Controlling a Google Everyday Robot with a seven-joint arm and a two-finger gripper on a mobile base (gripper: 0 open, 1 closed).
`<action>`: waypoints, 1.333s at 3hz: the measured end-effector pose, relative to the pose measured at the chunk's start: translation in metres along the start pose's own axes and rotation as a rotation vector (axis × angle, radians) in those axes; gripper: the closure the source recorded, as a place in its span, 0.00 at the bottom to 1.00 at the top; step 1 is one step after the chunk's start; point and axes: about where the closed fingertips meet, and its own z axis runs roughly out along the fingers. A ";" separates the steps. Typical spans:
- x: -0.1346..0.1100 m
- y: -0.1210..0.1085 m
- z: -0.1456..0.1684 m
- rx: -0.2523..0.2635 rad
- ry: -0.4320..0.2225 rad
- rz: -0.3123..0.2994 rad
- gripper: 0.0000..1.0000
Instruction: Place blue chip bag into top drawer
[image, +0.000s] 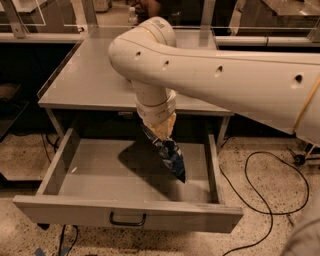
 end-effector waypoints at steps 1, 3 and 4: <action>0.003 0.007 0.013 0.032 0.044 0.012 1.00; 0.012 0.057 0.056 0.055 0.133 0.011 1.00; 0.023 0.083 0.075 0.021 0.164 -0.005 1.00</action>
Offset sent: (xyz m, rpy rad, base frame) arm -0.0399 0.0318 -0.0796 -0.1510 0.0798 -0.0551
